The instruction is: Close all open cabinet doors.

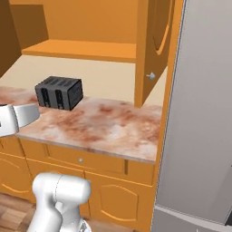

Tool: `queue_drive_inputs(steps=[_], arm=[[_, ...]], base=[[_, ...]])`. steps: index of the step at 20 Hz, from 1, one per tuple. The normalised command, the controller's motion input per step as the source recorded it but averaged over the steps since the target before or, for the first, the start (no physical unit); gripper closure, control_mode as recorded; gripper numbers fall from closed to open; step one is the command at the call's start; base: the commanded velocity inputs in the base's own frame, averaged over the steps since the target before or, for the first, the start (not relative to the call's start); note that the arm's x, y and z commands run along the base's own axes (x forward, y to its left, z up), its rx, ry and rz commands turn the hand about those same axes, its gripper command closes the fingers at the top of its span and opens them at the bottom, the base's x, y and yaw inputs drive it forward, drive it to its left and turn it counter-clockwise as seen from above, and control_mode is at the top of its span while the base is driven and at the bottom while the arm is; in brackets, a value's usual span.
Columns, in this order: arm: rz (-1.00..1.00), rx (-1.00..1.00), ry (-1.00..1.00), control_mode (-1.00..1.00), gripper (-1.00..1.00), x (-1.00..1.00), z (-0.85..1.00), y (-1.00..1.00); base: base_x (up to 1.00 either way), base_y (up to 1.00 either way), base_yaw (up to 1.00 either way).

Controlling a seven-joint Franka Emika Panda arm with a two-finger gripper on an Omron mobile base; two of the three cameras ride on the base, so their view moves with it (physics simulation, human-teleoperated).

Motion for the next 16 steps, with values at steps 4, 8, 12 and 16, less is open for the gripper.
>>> queue_drive_inputs(steps=[4, 8, 12, 16], arm=[[0.0, 0.0, 0.0, 1.0, -1.0, 0.0, 0.0, 0.0], [0.0, 0.0, 0.0, 1.0, -1.0, 0.0, 0.0, 0.0], [0.0, 0.0, 0.0, 1.0, -1.0, 0.0, 0.0, 0.0], [0.0, 0.0, 0.0, 1.0, -1.0, 0.0, 0.0, 0.0]], base=[[0.34, 0.0, -0.07], [0.27, 0.0, -0.05], [0.3, 0.0, -0.05], [0.33, 0.0, -0.05]])
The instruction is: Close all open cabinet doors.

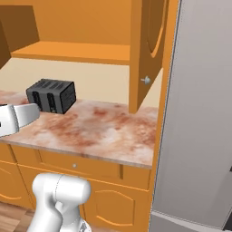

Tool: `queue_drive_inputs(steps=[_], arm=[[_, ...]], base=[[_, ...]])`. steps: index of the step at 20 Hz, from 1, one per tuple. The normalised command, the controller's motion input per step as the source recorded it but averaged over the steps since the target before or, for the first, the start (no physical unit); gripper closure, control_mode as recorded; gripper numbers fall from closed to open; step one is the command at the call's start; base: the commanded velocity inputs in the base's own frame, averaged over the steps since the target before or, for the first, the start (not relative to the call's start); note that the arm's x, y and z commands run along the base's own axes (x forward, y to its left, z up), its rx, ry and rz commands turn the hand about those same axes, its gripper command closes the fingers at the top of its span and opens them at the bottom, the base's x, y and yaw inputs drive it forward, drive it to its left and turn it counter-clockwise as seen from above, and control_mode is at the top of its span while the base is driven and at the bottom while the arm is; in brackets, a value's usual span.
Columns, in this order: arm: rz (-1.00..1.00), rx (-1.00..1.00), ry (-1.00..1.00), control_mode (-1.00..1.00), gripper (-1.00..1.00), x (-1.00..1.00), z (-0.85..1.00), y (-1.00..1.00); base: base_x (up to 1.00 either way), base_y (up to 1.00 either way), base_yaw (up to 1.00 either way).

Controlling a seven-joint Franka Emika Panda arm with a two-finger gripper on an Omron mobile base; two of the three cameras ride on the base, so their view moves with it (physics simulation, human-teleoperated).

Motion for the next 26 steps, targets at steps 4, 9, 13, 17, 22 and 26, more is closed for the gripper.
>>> queue_drive_inputs(steps=[4, 9, 13, 17, 22, 26], arm=[[0.0, 0.0, 0.0, 1.0, -1.0, 0.0, 0.0, 0.0], [0.0, 0.0, 0.0, 1.0, -1.0, 0.0, 0.0, 0.0], [0.0, 0.0, 0.0, 1.0, -1.0, 0.0, 0.0, 0.0], [0.0, 0.0, 0.0, 1.0, -1.0, 0.0, 0.0, 0.0], [0.0, 0.0, 0.0, 1.0, -1.0, 0.0, 0.0, 0.0], [0.0, 0.0, 0.0, 1.0, -1.0, 0.0, 0.0, 0.0]], base=[[0.36, 0.0, -0.05], [0.34, 0.0, -0.04], [0.31, 0.0, -0.04], [0.29, 0.0, -0.02], [0.34, 0.0, -0.02], [0.11, 0.0, 0.0]])
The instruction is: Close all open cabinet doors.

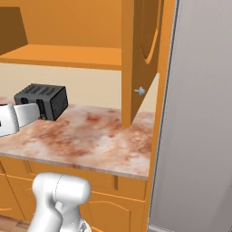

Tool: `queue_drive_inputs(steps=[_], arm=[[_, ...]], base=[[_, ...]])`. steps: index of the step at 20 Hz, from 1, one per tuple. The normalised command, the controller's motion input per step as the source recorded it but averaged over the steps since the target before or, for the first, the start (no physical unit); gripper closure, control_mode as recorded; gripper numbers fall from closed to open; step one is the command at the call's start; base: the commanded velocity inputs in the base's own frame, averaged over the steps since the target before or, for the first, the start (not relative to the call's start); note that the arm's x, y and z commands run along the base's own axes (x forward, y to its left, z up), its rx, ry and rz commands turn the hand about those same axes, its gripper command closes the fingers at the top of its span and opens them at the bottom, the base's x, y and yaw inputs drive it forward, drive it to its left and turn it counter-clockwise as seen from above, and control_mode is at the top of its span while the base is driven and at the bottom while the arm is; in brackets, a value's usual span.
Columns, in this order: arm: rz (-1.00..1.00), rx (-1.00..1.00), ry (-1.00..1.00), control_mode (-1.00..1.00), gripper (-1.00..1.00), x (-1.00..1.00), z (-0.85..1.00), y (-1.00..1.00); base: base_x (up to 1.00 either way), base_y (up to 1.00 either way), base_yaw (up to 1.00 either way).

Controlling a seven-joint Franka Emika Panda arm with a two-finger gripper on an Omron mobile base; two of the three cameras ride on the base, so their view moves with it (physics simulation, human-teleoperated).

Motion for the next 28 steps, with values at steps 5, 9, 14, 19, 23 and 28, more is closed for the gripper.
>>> queue_drive_inputs(steps=[5, 9, 14, 19, 23, 28], arm=[[0.0, 0.0, 0.0, 1.0, -1.0, 0.0, 0.0, 0.0], [0.0, 0.0, -0.1, -1.0, -1.0, -0.6, -0.01, 0.0], [-0.03, 0.0, -0.15, -1.0, -1.0, -0.83, 0.0, -0.14], [0.0, -0.01, -0.15, -1.0, -1.0, -0.56, 0.0, -0.42], [0.0, -0.01, -0.13, -1.0, -1.0, -0.31, 0.0, -0.53], [0.0, -0.02, -0.19, -1.0, -1.0, -0.28, 0.0, -0.52]], base=[[0.0, 0.0, 0.0], [0.0, 0.0, 0.0], [0.0, 0.0, 0.0], [0.0, 0.0, 0.0], [0.0, 0.0, 0.0], [0.0, 0.0, 0.0]])
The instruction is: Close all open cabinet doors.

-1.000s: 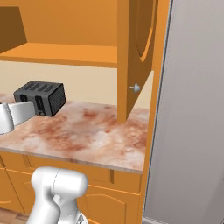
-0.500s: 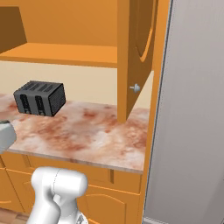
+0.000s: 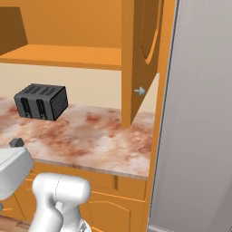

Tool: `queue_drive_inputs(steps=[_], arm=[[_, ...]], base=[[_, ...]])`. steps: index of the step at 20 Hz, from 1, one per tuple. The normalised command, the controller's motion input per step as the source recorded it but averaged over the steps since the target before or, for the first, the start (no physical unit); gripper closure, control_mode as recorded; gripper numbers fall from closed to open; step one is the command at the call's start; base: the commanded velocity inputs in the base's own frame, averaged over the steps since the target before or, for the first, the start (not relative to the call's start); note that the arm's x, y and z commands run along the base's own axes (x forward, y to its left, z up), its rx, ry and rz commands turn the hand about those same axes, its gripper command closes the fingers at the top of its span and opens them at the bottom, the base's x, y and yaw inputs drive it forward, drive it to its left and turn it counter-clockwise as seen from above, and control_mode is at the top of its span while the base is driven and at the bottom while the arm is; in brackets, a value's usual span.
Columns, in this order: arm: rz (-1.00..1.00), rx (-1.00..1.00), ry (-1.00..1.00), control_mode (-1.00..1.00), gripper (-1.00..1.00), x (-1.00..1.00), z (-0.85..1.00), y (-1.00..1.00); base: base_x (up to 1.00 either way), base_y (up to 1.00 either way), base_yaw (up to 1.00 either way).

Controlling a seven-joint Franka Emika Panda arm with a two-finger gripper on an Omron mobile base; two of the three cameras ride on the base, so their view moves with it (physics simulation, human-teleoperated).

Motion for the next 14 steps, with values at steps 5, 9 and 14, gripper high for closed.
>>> queue_drive_inputs(steps=[5, 9, 14], arm=[[0.0, -0.02, -0.16, -1.0, -1.0, -0.01, 0.0, -0.46], [0.0, 0.0, -0.06, -1.0, -1.0, 0.18, 0.0, -0.5], [0.04, 0.0, 0.0, -1.0, -1.0, 0.4, -0.05, -0.5]], base=[[0.0, 0.0, 0.0], [0.0, 0.0, 0.0], [0.0, 0.0, 0.0]])
